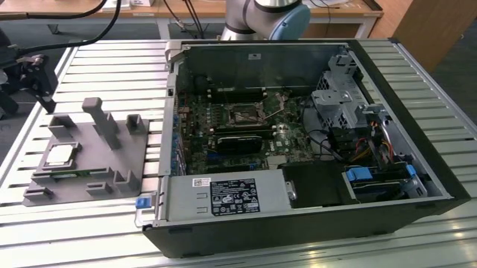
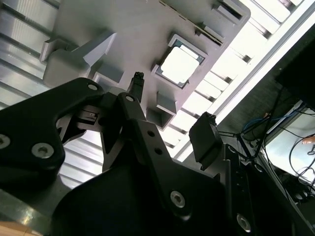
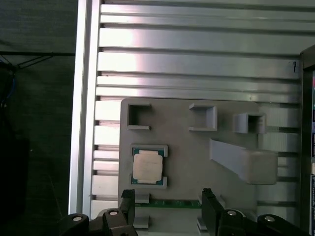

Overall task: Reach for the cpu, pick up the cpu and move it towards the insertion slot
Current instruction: 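Pick up the cpu and move it towards the insertion slot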

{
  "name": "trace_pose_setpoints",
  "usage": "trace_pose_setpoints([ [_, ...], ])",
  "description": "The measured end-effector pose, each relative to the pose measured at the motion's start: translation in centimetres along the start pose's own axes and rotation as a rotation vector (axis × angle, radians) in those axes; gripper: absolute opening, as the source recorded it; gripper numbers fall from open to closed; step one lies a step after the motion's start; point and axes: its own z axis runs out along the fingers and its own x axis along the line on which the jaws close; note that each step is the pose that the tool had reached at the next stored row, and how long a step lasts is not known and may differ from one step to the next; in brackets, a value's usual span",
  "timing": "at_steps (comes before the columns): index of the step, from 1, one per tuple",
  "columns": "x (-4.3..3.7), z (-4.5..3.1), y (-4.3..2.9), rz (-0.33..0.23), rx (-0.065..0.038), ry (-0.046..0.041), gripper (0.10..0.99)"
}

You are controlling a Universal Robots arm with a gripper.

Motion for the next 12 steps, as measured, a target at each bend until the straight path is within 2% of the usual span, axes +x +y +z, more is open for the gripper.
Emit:
trace_pose_setpoints([
  [12, 0.2, 1.1, -0.03, 0.0, 0.001, 0.0, 0.647],
])
